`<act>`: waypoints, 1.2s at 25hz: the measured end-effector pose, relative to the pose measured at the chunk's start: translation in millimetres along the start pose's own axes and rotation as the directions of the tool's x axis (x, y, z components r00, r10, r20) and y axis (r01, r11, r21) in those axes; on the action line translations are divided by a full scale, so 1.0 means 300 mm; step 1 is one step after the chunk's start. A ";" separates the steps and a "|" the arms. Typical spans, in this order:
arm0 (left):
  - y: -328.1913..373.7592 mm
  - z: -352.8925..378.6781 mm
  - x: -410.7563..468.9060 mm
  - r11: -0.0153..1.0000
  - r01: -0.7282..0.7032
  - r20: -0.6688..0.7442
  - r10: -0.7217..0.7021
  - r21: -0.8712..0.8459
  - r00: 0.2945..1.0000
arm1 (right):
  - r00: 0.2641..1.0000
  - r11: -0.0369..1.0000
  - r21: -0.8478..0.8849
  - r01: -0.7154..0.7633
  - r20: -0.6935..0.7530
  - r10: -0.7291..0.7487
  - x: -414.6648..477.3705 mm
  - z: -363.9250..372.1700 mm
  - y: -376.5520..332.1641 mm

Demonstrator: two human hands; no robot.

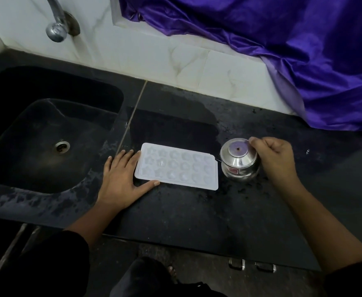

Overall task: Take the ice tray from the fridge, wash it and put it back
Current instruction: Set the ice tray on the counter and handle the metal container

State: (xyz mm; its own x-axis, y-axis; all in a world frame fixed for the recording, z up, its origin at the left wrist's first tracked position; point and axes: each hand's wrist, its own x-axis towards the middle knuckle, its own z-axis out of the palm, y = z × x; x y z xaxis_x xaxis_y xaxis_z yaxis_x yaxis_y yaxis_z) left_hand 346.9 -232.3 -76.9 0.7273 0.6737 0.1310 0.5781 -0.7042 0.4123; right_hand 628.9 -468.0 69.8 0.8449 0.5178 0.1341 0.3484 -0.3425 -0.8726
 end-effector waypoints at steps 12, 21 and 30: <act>0.001 -0.002 -0.004 1.000 0.014 0.003 -0.014 -0.022 1.000 | 0.902 0.665 -0.609 0.433 0.296 -0.316 -0.024 0.245 -0.113; 0.005 -0.006 -0.003 1.000 0.014 0.006 -0.014 -0.015 1.000 | 0.931 0.758 -0.541 0.364 0.241 -0.274 -0.007 0.213 -0.086; 0.001 0.000 -0.001 1.000 0.011 0.003 -0.011 -0.010 1.000 | 0.995 0.996 0.035 0.076 0.062 -0.078 0.025 0.120 -0.081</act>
State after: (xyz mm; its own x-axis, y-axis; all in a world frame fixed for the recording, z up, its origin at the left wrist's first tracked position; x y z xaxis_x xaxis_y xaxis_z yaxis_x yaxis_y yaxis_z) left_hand 346.9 -232.6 -76.8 0.7218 0.6809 0.1238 0.5825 -0.6944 0.4224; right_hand 612.1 -427.7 75.2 0.7883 0.5907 0.1724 0.3973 -0.2746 -0.8757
